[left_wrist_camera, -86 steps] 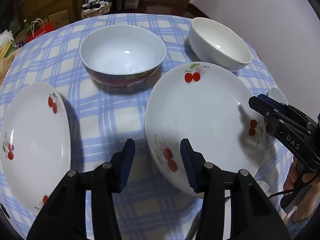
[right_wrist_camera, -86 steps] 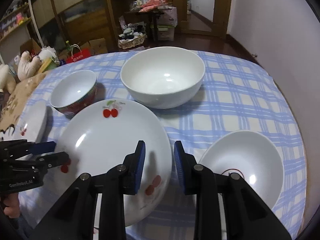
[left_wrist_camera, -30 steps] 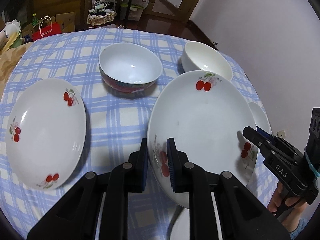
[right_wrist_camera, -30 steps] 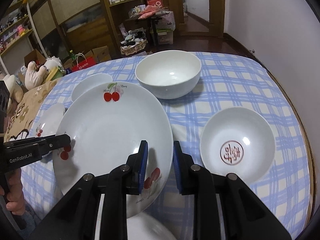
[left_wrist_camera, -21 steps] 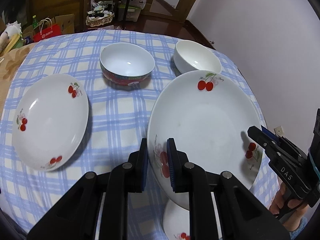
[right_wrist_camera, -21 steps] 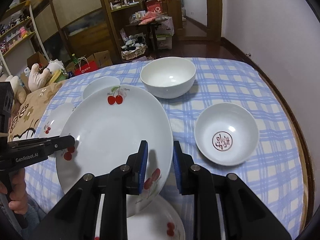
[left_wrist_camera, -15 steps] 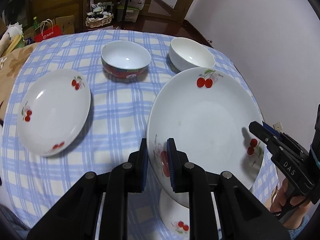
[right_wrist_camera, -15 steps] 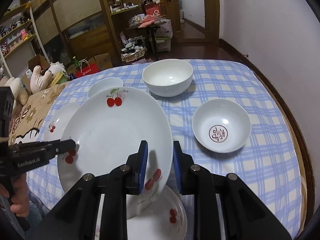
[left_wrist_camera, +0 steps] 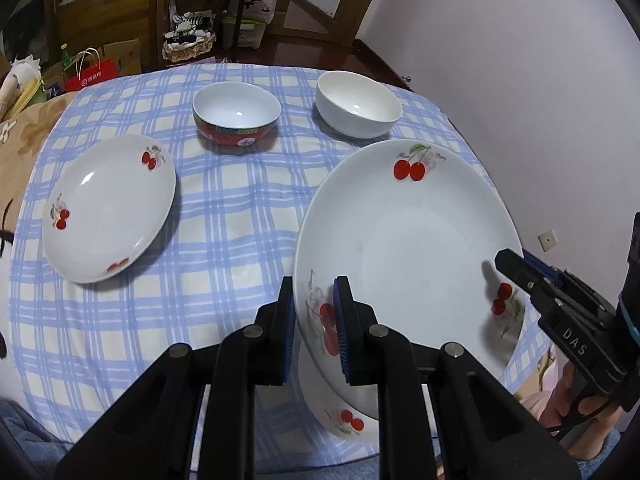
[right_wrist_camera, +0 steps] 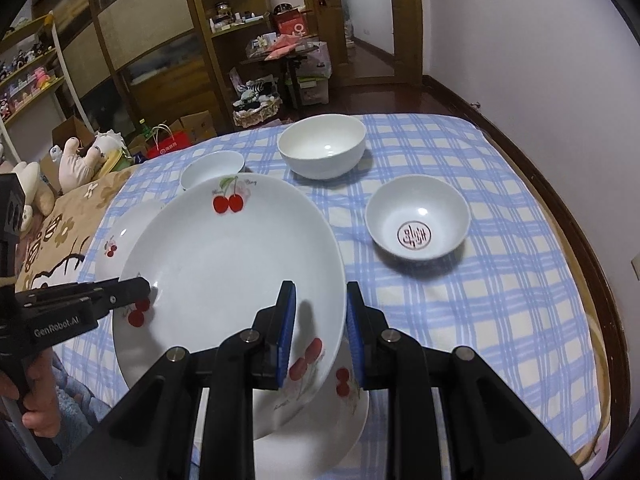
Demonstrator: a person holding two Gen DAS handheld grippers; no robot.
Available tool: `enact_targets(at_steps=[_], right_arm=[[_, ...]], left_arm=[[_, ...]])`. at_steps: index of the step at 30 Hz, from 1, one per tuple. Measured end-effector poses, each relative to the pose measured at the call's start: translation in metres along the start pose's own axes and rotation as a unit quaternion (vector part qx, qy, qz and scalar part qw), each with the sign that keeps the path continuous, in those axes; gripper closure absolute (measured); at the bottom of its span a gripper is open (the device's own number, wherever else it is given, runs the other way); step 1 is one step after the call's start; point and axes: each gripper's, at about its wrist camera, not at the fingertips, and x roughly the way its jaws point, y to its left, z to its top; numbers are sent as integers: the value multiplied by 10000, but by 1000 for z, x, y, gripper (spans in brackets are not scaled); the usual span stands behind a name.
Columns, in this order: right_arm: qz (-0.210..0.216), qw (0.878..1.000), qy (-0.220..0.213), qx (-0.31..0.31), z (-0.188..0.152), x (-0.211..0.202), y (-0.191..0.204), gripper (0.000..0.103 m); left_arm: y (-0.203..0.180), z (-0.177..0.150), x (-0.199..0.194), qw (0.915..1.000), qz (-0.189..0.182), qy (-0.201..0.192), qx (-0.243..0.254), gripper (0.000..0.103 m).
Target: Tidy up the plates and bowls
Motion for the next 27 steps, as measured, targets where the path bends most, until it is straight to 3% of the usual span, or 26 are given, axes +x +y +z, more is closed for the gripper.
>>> enact_targets(at_steps=[16,27], right_arm=[[-63,9995,276,160,-37,-9,-9,77],[-91,9978,640,146,-54,11,-14,77]], left_arm=[[-12,-42,9,9989,33,451,141,86],[-12,-49,28,9972,195,672,247,86]])
